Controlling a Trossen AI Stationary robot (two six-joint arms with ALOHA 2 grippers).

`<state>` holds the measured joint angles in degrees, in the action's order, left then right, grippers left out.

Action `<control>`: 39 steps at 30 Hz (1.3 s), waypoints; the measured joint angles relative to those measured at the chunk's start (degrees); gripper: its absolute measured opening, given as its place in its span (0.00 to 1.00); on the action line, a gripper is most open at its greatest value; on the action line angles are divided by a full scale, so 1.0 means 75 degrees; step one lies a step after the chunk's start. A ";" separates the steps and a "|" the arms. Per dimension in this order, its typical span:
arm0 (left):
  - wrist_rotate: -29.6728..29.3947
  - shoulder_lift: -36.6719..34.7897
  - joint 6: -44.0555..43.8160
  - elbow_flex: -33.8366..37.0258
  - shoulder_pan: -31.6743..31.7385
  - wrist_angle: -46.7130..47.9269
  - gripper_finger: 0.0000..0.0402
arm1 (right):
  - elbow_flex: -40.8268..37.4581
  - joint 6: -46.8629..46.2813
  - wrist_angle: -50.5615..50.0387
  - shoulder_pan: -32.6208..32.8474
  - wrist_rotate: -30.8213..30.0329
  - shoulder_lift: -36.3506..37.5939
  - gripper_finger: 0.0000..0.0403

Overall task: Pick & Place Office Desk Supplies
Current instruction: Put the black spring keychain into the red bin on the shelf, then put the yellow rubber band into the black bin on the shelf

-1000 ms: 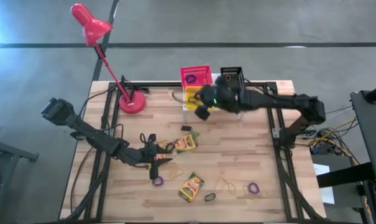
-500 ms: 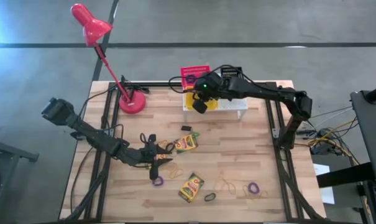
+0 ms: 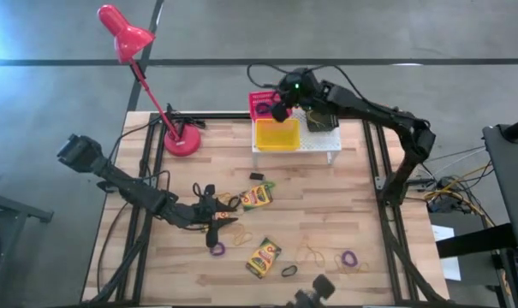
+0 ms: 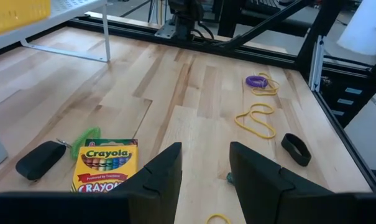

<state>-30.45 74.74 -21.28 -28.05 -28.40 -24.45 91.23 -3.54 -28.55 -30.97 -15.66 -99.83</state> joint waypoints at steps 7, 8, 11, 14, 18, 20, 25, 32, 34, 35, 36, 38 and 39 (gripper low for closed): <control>0.0002 0.0000 -0.0025 0.0000 -0.0002 0.0003 0.35 | -0.0002 -0.0213 -0.0212 -0.0544 0.1110 -0.0375 0.03; 0.0002 0.0000 -0.0029 0.0000 -0.0003 0.0003 0.35 | -0.0002 -0.0222 -0.0211 -0.0549 0.1110 -0.0402 0.03; 0.0002 0.0000 -0.0099 0.0000 -0.0001 0.0003 0.35 | 0.0008 -0.0159 -0.0223 -0.0549 0.1103 -0.0411 0.05; 0.0002 0.0000 -0.0146 0.0000 -0.0002 0.0006 0.35 | 0.0022 -0.0161 -0.0228 -0.0549 0.1098 -0.0405 0.13; 0.0002 0.0000 -0.0168 0.0000 -0.0003 0.0006 0.35 | 0.0024 -0.0137 -0.0224 -0.0542 0.1100 -0.0294 0.26; 0.0002 0.0000 -0.0171 0.0000 -0.0002 0.0006 0.35 | 0.0024 -0.0077 -0.0228 -0.0491 0.1101 -0.0134 0.31; 0.0002 0.0000 -0.0174 0.0000 -0.0003 0.0006 0.35 | 0.0033 -0.0053 -0.0473 0.0122 0.1089 0.0731 0.35; 0.0002 0.0000 -0.0174 0.0000 -0.0003 0.0006 0.35 | -0.0665 -0.0338 -0.1425 0.2776 0.0452 0.2123 0.30; 0.0002 0.0000 -0.0174 0.0000 -0.0003 0.0009 0.35 | -0.1188 -0.0745 -0.1381 0.3806 -0.0131 0.2443 0.28; 0.0002 0.0000 -0.0174 0.0000 -0.0003 0.0009 0.35 | -0.1469 -0.1017 -0.1380 0.4349 -0.0387 0.2570 0.27; 0.0002 0.0000 -0.0173 0.0000 -0.0003 0.0009 0.35 | -0.1766 -0.1332 -0.1369 0.4875 -0.0625 0.2670 0.26; 0.0002 0.0000 -0.0171 0.0000 -0.0003 0.0006 0.35 | -0.2380 -0.2029 -0.1333 0.5909 -0.0959 0.2824 0.25; 0.0002 0.0000 -0.0171 0.0000 -0.0003 0.0009 0.35 | -0.2691 -0.2389 -0.1264 0.6381 -0.1081 0.2856 0.24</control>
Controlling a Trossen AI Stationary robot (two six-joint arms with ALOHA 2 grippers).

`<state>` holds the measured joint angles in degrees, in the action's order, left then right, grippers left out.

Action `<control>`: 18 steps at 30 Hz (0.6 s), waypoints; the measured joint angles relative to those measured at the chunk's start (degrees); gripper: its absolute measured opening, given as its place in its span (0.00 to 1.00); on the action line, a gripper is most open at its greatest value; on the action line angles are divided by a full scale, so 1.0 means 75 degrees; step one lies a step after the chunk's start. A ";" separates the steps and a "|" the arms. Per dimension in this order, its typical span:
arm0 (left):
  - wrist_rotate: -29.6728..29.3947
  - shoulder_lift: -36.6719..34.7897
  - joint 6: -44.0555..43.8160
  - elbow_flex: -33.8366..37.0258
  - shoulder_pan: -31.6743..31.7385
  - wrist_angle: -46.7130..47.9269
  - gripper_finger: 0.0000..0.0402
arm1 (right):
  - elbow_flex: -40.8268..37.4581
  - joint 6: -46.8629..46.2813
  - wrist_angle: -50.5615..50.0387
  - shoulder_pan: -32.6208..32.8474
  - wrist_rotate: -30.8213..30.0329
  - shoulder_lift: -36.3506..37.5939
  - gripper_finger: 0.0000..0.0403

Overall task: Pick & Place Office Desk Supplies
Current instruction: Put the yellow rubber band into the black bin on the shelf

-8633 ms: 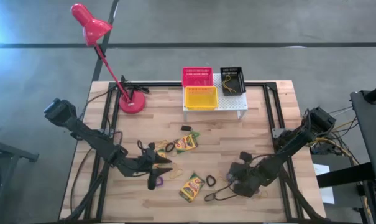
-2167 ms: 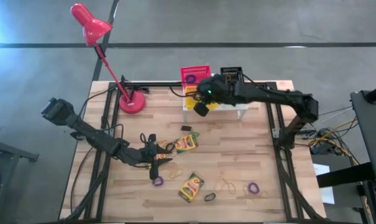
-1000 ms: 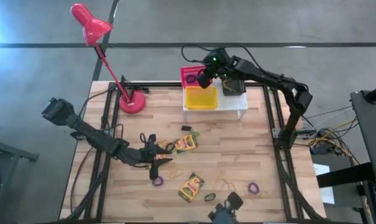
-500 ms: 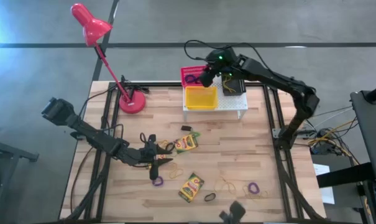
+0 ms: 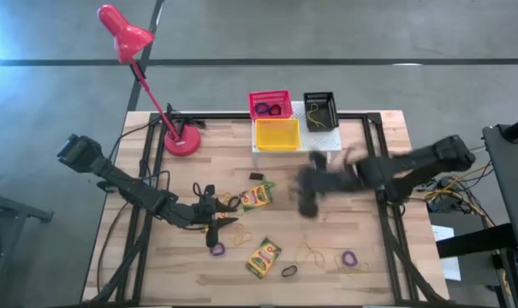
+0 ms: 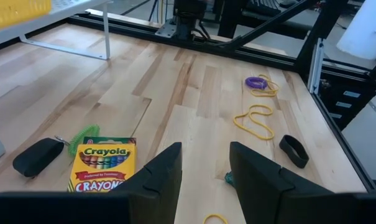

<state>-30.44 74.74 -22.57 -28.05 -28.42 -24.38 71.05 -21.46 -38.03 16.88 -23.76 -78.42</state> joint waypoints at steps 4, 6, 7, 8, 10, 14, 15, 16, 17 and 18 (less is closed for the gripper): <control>0.0000 0.0000 0.0000 0.0000 0.0000 -0.0001 0.35 | -0.1127 -0.1567 0.0394 0.1603 -0.0085 -0.0068 0.23; 0.0000 0.0000 0.0001 0.0000 0.0000 -0.0003 0.35 | -0.1560 -0.2673 0.0555 0.2179 -0.0089 -0.0211 0.23; 0.0000 0.0000 0.0000 0.0000 0.0000 -0.0001 0.35 | -0.1738 -0.3238 0.0544 0.2422 -0.0089 -0.0297 0.24; 0.0000 0.0000 0.0003 0.0000 0.0000 -0.0003 0.35 | -0.1898 -0.3793 0.0549 0.2643 -0.0092 -0.0384 0.26; -0.0001 0.0000 0.0003 0.0000 0.0003 -0.0003 0.35 | -0.2200 -0.4751 0.0549 0.3078 -0.0092 -0.0572 0.29; -0.0006 0.0000 0.0003 0.0000 0.0006 -0.0006 0.35 | -0.2664 -0.5929 0.0605 0.3708 -0.0115 -0.0961 0.36; -0.0006 0.0000 0.0003 0.0000 0.0006 -0.0006 0.35 | -0.2765 -0.5976 0.0701 0.3810 -0.0194 -0.1091 0.37; -0.0009 0.0000 0.0003 0.0000 0.0006 -0.0006 0.35 | -0.2876 -0.5946 0.0853 0.3897 -0.0306 -0.1252 0.38; -0.0008 0.0000 0.0003 0.0000 0.0006 -0.0009 0.35 | -0.2985 -0.5833 0.1060 0.3940 -0.0439 -0.1419 0.39; -0.0009 0.0001 0.0003 0.0000 0.0009 -0.0009 0.35 | -0.3078 -0.5653 0.1266 0.3963 -0.0578 -0.1582 0.40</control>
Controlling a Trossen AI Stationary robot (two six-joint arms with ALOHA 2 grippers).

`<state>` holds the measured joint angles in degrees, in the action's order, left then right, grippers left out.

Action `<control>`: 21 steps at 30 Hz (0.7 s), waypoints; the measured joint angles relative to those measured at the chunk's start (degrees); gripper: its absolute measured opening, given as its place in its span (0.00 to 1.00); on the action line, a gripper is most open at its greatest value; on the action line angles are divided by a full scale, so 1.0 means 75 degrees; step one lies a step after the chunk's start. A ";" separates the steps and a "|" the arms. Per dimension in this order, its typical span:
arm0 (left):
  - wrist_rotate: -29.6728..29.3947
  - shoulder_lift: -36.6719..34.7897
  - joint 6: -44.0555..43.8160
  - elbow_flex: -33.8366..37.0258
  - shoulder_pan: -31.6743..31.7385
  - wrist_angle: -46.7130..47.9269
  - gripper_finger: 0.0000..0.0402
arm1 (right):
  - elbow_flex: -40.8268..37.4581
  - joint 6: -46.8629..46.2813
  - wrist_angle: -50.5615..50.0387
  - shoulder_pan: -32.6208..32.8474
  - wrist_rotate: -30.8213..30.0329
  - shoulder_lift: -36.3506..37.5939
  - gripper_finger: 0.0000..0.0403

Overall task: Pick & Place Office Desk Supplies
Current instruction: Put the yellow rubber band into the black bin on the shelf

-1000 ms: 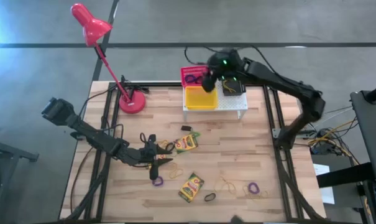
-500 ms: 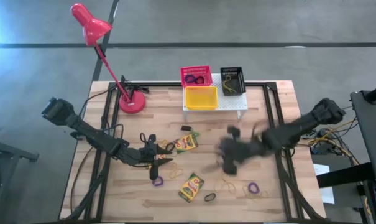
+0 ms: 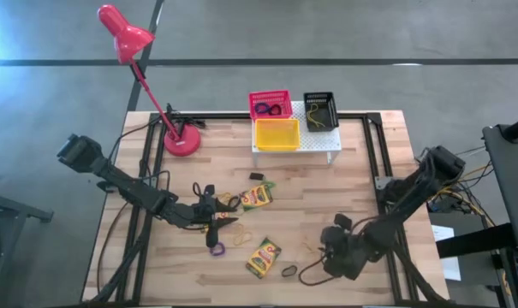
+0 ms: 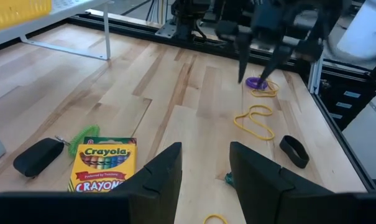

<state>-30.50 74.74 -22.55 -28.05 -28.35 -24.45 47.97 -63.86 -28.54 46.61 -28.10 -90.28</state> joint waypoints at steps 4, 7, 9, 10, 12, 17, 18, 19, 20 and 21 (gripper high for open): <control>-0.0003 -0.0001 -0.0003 0.0000 -0.0001 -0.0023 0.35 | -0.0222 0.0794 0.1195 -0.0016 -0.0148 -0.0668 0.41; -0.0011 -0.0001 -0.0008 0.0000 -0.0001 -0.0023 0.35 | -0.0239 0.1246 0.1931 -0.0020 -0.0139 -0.1139 0.40; -0.0026 -0.0001 -0.0014 0.0000 0.0005 -0.0024 0.35 | -0.0232 0.1237 0.2066 -0.0019 -0.0108 -0.1384 0.39; -0.0026 -0.0001 -0.0029 0.0000 0.0008 -0.0023 0.35 | -0.0198 0.1152 0.2071 -0.0008 -0.0156 -0.1478 0.38; -0.0026 -0.0001 -0.0032 0.0000 0.0017 -0.0029 0.35 | -0.0192 0.0963 0.2094 -0.0003 -0.0212 -0.1597 0.36; -0.0028 -0.0001 -0.0032 0.0001 0.0029 -0.0029 0.35 | -0.0224 0.0738 0.2088 -0.0003 -0.0227 -0.1714 0.28; -0.0026 -0.0001 -0.0035 0.0002 0.0029 -0.0029 0.35 | -0.0227 0.0740 0.2082 -0.0004 -0.0227 -0.1714 0.26; -0.0026 -0.0001 -0.0032 0.0003 0.0029 -0.0029 0.35 | -0.0227 0.0740 0.2067 -0.0006 -0.0227 -0.1711 0.24; -0.0026 -0.0001 -0.0035 0.0003 0.0029 -0.0029 0.35 | -0.0227 0.0740 0.2064 -0.0009 -0.0225 -0.1711 0.22; -0.0026 -0.0001 -0.0035 0.0003 0.0029 -0.0029 0.35 | -0.0227 0.0738 0.2061 -0.0009 -0.0225 -0.1709 0.21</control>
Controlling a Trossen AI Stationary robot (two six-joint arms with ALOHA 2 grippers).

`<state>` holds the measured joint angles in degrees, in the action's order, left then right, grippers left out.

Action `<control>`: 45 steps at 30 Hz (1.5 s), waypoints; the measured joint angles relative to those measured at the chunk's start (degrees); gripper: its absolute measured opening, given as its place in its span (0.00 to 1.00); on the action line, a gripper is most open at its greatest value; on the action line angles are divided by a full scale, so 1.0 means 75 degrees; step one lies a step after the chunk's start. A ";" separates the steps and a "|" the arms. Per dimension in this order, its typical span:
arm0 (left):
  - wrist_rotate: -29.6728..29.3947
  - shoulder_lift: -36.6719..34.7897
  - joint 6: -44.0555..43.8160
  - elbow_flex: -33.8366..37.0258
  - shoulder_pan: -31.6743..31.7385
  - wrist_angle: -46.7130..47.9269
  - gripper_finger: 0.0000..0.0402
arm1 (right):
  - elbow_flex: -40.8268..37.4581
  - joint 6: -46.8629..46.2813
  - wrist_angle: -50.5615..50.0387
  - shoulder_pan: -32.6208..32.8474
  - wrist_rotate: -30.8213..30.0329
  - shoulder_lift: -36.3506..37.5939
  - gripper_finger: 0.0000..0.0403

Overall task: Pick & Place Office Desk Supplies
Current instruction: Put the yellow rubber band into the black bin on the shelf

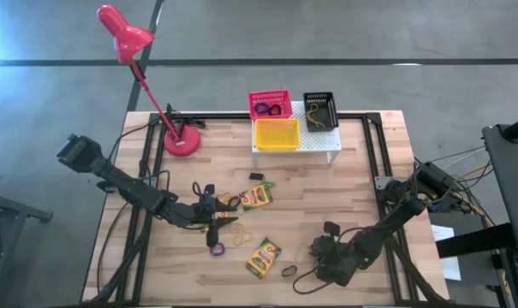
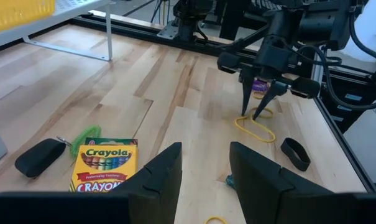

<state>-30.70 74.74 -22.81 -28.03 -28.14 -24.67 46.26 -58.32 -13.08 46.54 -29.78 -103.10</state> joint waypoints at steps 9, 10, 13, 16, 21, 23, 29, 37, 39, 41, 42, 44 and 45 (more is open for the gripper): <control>0.0000 0.0000 0.0000 -0.0002 0.0000 0.0000 0.35 | 0.0012 -0.0020 0.0000 -0.0012 -0.0012 -0.0005 0.08; 0.0000 0.0000 0.0000 0.0000 0.0000 0.0000 0.35 | 0.0020 -0.0027 -0.0003 -0.0012 -0.0044 -0.0008 0.07; 0.0000 0.0000 0.0000 0.0000 0.0000 0.0000 0.35 | 0.0026 -0.0027 0.0000 -0.0009 -0.0055 -0.0008 0.04; 0.0000 0.0000 0.0000 -0.0003 0.0000 0.0000 0.35 | 0.0023 -0.0029 0.0000 -0.0009 -0.0058 -0.0008 0.03; 0.0000 0.0001 0.0000 -0.0001 0.0000 0.0000 0.35 | 0.0023 -0.0030 0.0000 -0.0006 -0.0107 0.0004 0.02; 0.0000 0.0000 0.0000 -0.0002 0.0000 0.0000 0.35 | 0.0021 -0.0027 0.0002 -0.0006 -0.0160 0.0030 0.02; 0.0000 0.0002 0.0000 -0.0002 0.0000 0.0000 0.35 | 0.0015 -0.0027 -0.0006 -0.0006 -0.0207 0.0117 0.02; 0.0000 0.0003 0.0009 0.0000 0.0000 -0.0183 0.35 | 0.0134 -0.0003 -0.0047 -0.0148 -0.1280 0.0506 0.02; 0.0000 0.0003 0.0216 0.0000 0.0000 -0.0464 0.35 | 0.0166 0.0048 -0.0036 -0.0285 -0.1698 0.0831 0.02; 0.0003 0.0003 0.0676 -0.0001 0.0016 -0.0727 0.35 | 0.0218 0.0383 -0.0053 -0.0505 -0.2092 0.1196 0.02; 0.0002 0.0003 0.0925 0.0000 0.0042 -0.0850 0.35 | 0.0245 0.0601 -0.0029 -0.0636 -0.2288 0.1429 0.02; 0.0003 0.0003 0.1336 -0.0003 0.0140 -0.1068 0.35 | 0.0304 0.1142 -0.0028 -0.0970 -0.2668 0.1937 0.02; 0.0003 0.0003 0.1459 -0.0003 0.0214 -0.1158 0.35 | 0.0349 0.1455 0.0000 -0.1169 -0.2757 0.2199 0.02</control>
<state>-30.68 74.76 -11.87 -28.05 -26.54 -33.35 48.88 -47.41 -13.08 37.77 -50.46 -86.61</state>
